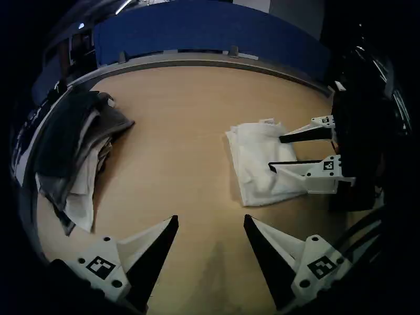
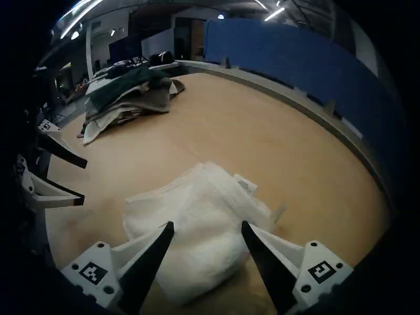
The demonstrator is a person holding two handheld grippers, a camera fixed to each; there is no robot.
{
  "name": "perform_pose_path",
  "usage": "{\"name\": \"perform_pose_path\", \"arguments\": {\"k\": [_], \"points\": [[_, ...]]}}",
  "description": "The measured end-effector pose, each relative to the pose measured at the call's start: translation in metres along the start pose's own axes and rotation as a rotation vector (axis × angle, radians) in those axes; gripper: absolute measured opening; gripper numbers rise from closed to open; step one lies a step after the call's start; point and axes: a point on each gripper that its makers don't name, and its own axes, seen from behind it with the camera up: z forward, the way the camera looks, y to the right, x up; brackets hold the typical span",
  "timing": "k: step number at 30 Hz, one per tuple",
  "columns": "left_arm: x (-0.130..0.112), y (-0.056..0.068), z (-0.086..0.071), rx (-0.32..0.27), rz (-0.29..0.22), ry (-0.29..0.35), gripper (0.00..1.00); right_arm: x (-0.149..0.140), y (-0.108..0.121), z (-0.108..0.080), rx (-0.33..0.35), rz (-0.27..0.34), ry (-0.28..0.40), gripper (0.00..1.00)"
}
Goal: Fold towel
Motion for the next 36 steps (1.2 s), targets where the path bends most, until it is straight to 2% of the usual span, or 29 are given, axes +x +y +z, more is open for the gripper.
{"name": "perform_pose_path", "arguments": {"k": [5, 9, 21, 36], "points": [[0.000, 0.000, 0.001, 0.001, -0.003, 0.001, 0.93, -0.005, -0.002, 0.003, 0.003, -0.009, -0.012, 1.00], [0.000, -0.001, 0.002, 0.002, -0.004, 0.001, 0.93, 0.001, -0.002, 0.001, 0.011, 0.003, 0.005, 1.00], [0.004, 0.002, 0.001, -0.002, -0.003, 0.006, 0.93, 0.023, -0.001, -0.024, 0.010, 0.026, 0.069, 1.00], [0.008, 0.006, 0.001, -0.007, 0.003, 0.010, 0.93, 0.006, -0.006, -0.042, 0.005, 0.037, 0.053, 1.00]]}}
